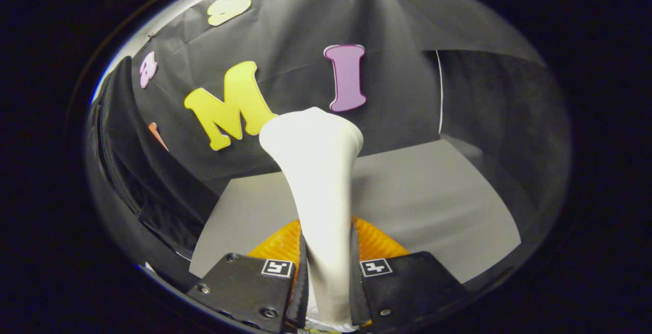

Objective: Iron the clothes twice with a garment steamer, once on the left side and once on the right side.

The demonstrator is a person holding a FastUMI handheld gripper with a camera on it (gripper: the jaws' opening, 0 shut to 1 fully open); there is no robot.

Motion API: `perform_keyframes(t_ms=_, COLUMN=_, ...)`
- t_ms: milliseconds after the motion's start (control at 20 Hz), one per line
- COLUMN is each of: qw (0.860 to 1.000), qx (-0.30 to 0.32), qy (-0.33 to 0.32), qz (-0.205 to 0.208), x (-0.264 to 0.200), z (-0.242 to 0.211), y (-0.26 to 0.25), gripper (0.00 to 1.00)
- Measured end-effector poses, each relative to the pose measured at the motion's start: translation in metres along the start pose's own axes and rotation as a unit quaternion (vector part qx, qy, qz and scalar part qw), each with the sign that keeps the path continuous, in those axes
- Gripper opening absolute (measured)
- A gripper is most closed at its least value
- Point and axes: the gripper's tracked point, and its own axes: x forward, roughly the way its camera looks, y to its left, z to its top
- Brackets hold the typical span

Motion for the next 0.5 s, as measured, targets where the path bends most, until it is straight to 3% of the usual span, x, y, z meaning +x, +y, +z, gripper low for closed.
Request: perform_keyframes(t_ms=500, qw=0.996, qx=-0.015, qy=-0.083, qz=-0.002, x=-0.112, z=0.001, y=0.046, gripper=0.35)
